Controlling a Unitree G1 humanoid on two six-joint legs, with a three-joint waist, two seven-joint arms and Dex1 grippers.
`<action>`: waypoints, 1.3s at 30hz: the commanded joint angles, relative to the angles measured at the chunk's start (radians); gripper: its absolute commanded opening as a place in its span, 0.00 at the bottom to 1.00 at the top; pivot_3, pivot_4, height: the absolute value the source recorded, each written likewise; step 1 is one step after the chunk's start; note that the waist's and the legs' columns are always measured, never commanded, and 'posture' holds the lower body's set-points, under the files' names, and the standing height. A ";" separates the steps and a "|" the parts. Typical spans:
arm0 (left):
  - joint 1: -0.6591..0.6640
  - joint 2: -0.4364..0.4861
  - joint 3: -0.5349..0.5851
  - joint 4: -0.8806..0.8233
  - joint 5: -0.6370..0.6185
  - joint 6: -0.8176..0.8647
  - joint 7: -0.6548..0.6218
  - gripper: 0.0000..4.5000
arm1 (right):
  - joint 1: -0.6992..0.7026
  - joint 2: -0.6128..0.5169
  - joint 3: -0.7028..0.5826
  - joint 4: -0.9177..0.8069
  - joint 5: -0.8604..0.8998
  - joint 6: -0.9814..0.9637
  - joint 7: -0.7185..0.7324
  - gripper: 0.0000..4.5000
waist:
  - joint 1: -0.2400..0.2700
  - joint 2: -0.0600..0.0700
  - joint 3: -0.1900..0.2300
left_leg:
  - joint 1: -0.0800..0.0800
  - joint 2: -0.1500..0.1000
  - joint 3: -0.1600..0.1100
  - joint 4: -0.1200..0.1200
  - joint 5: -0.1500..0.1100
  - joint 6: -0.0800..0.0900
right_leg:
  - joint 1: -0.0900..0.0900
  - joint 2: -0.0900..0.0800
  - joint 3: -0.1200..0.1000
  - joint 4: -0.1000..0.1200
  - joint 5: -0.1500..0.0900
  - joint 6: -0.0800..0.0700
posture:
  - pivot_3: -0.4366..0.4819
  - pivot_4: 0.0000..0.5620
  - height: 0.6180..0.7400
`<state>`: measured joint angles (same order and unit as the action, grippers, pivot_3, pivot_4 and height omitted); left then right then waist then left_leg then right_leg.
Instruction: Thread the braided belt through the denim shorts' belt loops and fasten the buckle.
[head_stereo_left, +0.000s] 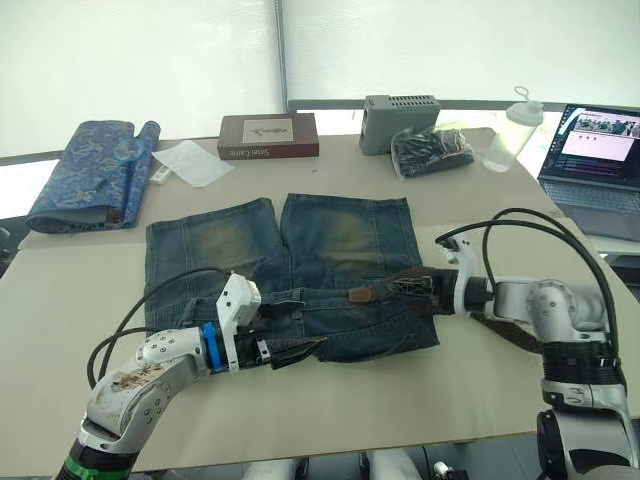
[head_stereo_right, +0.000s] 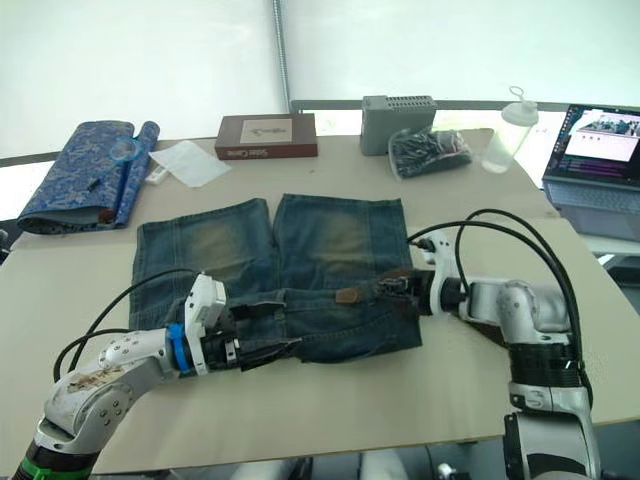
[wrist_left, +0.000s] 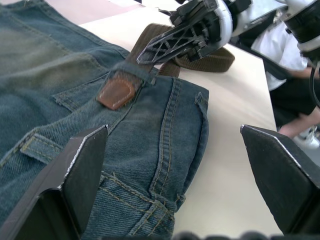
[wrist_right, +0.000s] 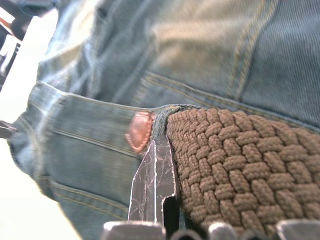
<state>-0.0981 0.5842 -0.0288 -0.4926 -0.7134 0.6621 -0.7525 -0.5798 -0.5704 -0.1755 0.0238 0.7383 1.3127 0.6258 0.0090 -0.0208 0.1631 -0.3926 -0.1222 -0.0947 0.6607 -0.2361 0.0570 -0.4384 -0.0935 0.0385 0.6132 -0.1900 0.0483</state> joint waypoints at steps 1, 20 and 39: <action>-0.024 -0.007 0.009 -0.007 -0.029 0.032 0.010 0.99 | -0.032 -0.004 -0.044 -0.060 0.044 0.033 -0.009 0.00 | 0.000 0.000 0.000 | 0.000 0.000 0.000 0.000 0.000 0.000 | 0.000 0.000 0.000 0.000 0.000 0.000 | 0.48 0.27 1.00; -0.209 -0.310 0.098 0.266 -0.304 0.411 0.370 0.99 | 0.067 0.151 -0.014 -0.042 -0.047 0.004 -0.166 0.00 | -0.001 0.000 -0.001 | 0.003 0.000 0.000 0.000 0.001 -0.001 | 0.002 0.001 0.000 0.002 0.000 0.000 | 0.48 0.27 1.00; -0.502 -0.558 0.317 0.489 -0.345 0.774 0.823 0.99 | 0.077 0.330 -0.215 -0.069 0.024 0.099 -0.292 0.00 | 0.002 0.002 -0.003 | 0.014 -0.001 -0.001 0.000 0.000 -0.001 | 0.014 0.001 -0.001 0.000 0.000 0.001 | 0.48 0.27 1.00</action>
<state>-0.5683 0.0397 0.2559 -0.0176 -1.0330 1.4004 0.0275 -0.4875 -0.2780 -0.3327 -0.0430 0.7079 1.3710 0.3639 0.0114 -0.0183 0.1598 -0.3796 -0.1228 -0.0962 0.6610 -0.2361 0.0557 -0.4249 -0.0922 0.0378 0.6135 -0.1900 0.0495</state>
